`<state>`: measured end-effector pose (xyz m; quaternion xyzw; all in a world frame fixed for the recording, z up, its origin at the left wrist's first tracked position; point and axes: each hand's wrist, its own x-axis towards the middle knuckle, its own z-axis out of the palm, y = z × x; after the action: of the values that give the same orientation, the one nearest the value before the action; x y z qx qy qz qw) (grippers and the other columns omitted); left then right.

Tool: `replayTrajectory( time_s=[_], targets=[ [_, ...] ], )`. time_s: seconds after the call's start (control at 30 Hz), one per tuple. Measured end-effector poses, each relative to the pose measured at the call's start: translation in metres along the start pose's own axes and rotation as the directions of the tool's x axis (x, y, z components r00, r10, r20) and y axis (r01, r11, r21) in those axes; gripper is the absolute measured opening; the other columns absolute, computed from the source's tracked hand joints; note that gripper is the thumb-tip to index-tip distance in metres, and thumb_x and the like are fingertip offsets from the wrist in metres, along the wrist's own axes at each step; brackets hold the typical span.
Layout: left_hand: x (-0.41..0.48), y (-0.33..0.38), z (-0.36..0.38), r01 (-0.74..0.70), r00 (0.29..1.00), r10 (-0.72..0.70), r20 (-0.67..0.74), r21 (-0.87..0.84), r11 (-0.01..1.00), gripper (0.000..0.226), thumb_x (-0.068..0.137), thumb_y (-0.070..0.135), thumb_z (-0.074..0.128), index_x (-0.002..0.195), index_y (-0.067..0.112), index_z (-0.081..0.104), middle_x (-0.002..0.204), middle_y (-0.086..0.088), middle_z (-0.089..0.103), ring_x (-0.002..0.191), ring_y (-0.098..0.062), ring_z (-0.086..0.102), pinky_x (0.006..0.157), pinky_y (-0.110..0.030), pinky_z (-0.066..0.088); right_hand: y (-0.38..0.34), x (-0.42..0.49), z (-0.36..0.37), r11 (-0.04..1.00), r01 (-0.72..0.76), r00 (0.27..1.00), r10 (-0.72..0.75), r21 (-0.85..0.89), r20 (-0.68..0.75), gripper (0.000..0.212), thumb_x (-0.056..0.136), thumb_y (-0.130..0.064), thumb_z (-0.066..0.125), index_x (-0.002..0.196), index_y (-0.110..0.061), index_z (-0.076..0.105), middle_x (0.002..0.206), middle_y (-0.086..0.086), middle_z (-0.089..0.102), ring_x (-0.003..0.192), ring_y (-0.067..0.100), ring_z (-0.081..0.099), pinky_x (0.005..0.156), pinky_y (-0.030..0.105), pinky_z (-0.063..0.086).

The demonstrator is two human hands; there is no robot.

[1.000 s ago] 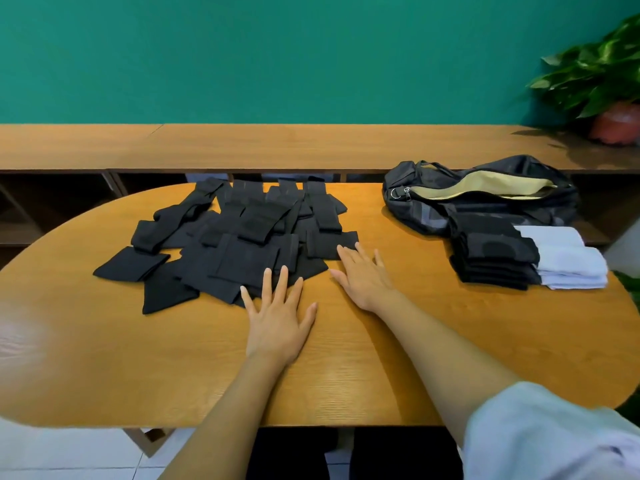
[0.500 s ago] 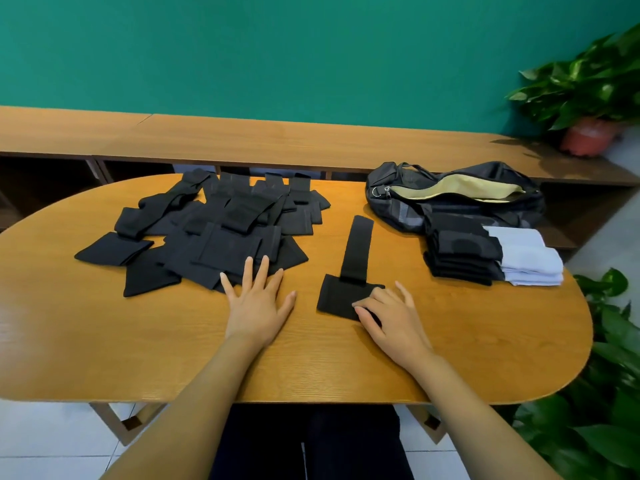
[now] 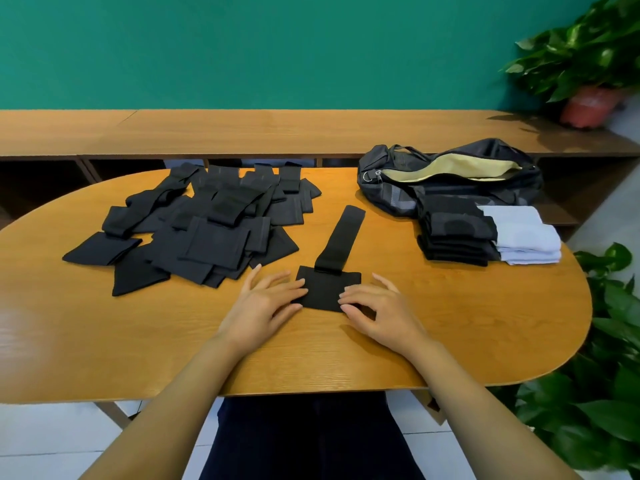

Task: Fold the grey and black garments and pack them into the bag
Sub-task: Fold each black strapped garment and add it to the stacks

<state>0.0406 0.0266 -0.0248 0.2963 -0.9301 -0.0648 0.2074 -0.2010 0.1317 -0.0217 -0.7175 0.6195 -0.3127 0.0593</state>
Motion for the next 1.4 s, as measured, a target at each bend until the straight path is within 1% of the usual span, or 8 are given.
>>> replayTrajectory(
  time_s=[0.33, 0.63, 0.8, 0.9, 1.0, 1.1, 1.23, 1.4],
  targets=[
    [0.0, 0.013, 0.001, 0.018, 0.994, -0.012, -0.112, 0.055, 0.998, 0.053, 0.088, 0.061, 0.041, 0.112, 0.025, 0.071, 0.12, 0.012, 0.067, 0.119, -0.008, 0.052, 0.117, -0.043, 0.014, -0.005, -0.001, -0.001, 0.992, 0.004, 0.995, 0.009, -0.129, 0.103, 0.064, 0.08, -0.074, 0.043, 0.125, -0.033, 0.062, 0.134, -0.017, 0.057, 0.129, -0.005, 0.042, 0.116, 0.023, -0.002],
    [0.007, 0.049, 0.01, 0.11, 0.956, -0.076, -0.284, 0.106, 0.988, 0.023, 0.091, 0.029, 0.056, 0.086, 0.017, 0.075, 0.078, 0.004, 0.068, 0.089, -0.016, 0.062, 0.107, -0.042, 0.026, -0.007, -0.012, -0.007, 0.994, -0.046, 0.997, 0.051, -0.097, 0.058, 0.044, 0.089, -0.054, 0.054, 0.127, -0.032, 0.06, 0.131, -0.016, 0.057, 0.125, -0.003, 0.045, 0.12, 0.03, 0.013],
    [-0.001, 0.06, 0.013, 0.158, 0.947, -0.172, -0.271, -0.072, 0.985, 0.04, 0.091, 0.055, 0.048, 0.091, 0.025, 0.073, 0.088, 0.014, 0.069, 0.102, -0.009, 0.055, 0.109, -0.037, 0.019, 0.001, -0.019, -0.003, 0.993, -0.115, 0.987, 0.115, 0.003, -0.112, 0.028, 0.096, -0.042, 0.051, 0.104, -0.025, 0.071, 0.103, -0.013, 0.068, 0.1, 0.002, 0.057, 0.106, 0.034, 0.037],
    [-0.002, 0.058, 0.013, 0.158, 0.963, -0.193, -0.188, -0.186, 0.97, 0.055, 0.08, 0.072, 0.048, 0.109, 0.03, 0.069, 0.108, 0.019, 0.064, 0.116, -0.003, 0.044, 0.108, -0.03, 0.017, -0.003, -0.019, -0.003, 0.993, -0.113, 0.987, 0.108, -0.037, -0.116, 0.044, 0.095, -0.053, 0.035, 0.099, -0.026, 0.069, 0.097, -0.014, 0.068, 0.096, 0.005, 0.056, 0.105, 0.029, 0.031],
    [0.0, 0.055, 0.015, 0.136, 0.975, -0.169, -0.147, -0.207, 0.969, 0.046, 0.081, 0.064, 0.055, 0.108, 0.03, 0.07, 0.122, 0.019, 0.062, 0.124, -0.006, 0.041, 0.106, -0.031, 0.018, -0.006, -0.019, -0.004, 0.996, -0.091, 0.991, 0.089, -0.015, -0.105, 0.044, 0.095, -0.051, 0.034, 0.099, -0.025, 0.069, 0.095, -0.018, 0.064, 0.095, 0.003, 0.057, 0.107, 0.028, 0.026],
    [0.0, 0.057, 0.014, 0.122, 0.963, -0.165, -0.212, -0.202, 0.972, 0.031, 0.086, 0.046, 0.06, 0.098, 0.022, 0.074, 0.106, 0.01, 0.069, 0.116, -0.009, 0.049, 0.105, -0.039, 0.026, -0.005, -0.019, -0.004, 0.992, -0.118, 0.986, 0.122, 0.047, -0.116, 0.043, 0.093, -0.053, 0.037, 0.101, -0.026, 0.069, 0.096, -0.022, 0.062, 0.095, -0.003, 0.054, 0.109, 0.028, 0.024],
    [-0.001, 0.062, 0.009, 0.158, 0.914, -0.221, -0.339, -0.204, 0.966, 0.013, 0.084, 0.027, 0.072, 0.091, 0.016, 0.073, 0.09, 0.005, 0.064, 0.097, 0.007, 0.035, 0.099, -0.049, 0.036, -0.005, -0.019, -0.005, 0.99, -0.132, 0.98, 0.137, 0.043, -0.146, 0.043, 0.086, -0.062, 0.047, 0.099, -0.027, 0.067, 0.093, -0.025, 0.056, 0.094, -0.007, 0.046, 0.104, 0.025, 0.028],
    [-0.002, 0.063, 0.007, 0.252, 0.892, -0.356, -0.278, -0.346, 0.903, 0.041, 0.08, 0.06, 0.055, 0.094, 0.025, 0.071, 0.094, 0.013, 0.055, 0.099, 0.006, 0.025, 0.099, -0.042, 0.034, 0.0, -0.02, -0.005, 0.975, -0.209, 0.966, 0.219, 0.079, -0.135, 0.055, 0.088, -0.067, 0.044, 0.09, -0.016, 0.067, 0.088, -0.006, 0.062, 0.094, 0.012, 0.054, 0.09, 0.025, 0.035]
  ],
)
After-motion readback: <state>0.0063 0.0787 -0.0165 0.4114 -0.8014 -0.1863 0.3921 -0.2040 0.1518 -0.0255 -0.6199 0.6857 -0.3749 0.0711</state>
